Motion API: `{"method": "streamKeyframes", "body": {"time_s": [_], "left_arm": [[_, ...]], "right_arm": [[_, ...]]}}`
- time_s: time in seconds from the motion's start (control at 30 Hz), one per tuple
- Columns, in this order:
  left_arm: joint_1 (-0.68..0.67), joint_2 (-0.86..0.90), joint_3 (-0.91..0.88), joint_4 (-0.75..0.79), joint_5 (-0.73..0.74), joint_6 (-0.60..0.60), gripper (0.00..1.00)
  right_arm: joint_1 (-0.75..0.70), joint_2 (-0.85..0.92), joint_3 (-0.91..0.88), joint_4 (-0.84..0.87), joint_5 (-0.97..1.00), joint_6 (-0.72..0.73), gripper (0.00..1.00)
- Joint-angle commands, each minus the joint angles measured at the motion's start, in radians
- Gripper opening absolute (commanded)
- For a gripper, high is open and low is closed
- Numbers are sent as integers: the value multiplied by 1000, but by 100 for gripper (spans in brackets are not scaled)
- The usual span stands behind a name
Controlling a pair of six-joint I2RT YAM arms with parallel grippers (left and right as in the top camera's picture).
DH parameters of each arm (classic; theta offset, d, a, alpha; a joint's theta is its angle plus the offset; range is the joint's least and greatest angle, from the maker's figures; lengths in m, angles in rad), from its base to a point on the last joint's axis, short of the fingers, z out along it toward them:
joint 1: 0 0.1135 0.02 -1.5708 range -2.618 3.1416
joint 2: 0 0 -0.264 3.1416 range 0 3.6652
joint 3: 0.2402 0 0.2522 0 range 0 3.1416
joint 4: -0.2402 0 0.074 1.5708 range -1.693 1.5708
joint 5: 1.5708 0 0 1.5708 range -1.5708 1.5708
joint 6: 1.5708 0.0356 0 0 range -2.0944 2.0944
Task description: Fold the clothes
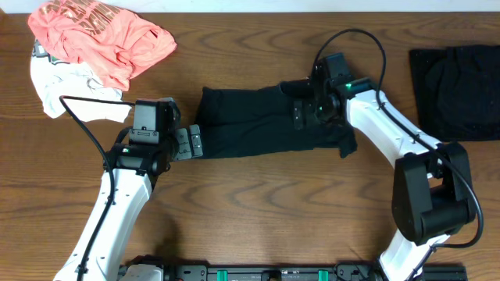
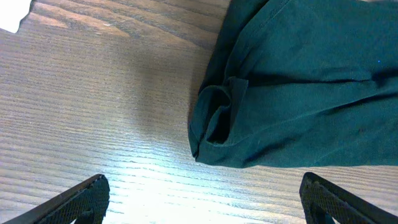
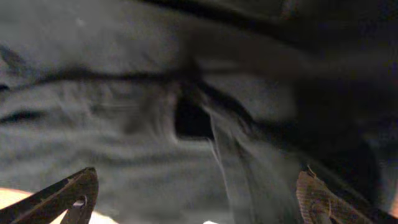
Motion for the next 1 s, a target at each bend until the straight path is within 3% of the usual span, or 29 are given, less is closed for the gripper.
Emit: {"method": "streamKeyframes", "body": {"time_s": [0.0,0.2,0.33,0.57,0.67,0.97], "left_arm": [[4,-3,18,-4,-13,-5,98],[4,-3,18,-4,-13,-5,98],[4,-3,18,-3,-13,-5,98],[4,-3,18,-3,-13,-5,98],[4,-3,18,-3,-12,-5,98],[4,-3,18,-4,-13,-5,98]], "right_arm": [[-27,-77,55,-93,16,0,99],[-28,-158,55,-263,173,27,99],[-28,-158,49,-330,220,27,93],[-28,-158,-8,-290,223,105,57],[-28,-158,-36,-249,223,196,49],[-4,-158,-153,-126,222,342,48]]}}
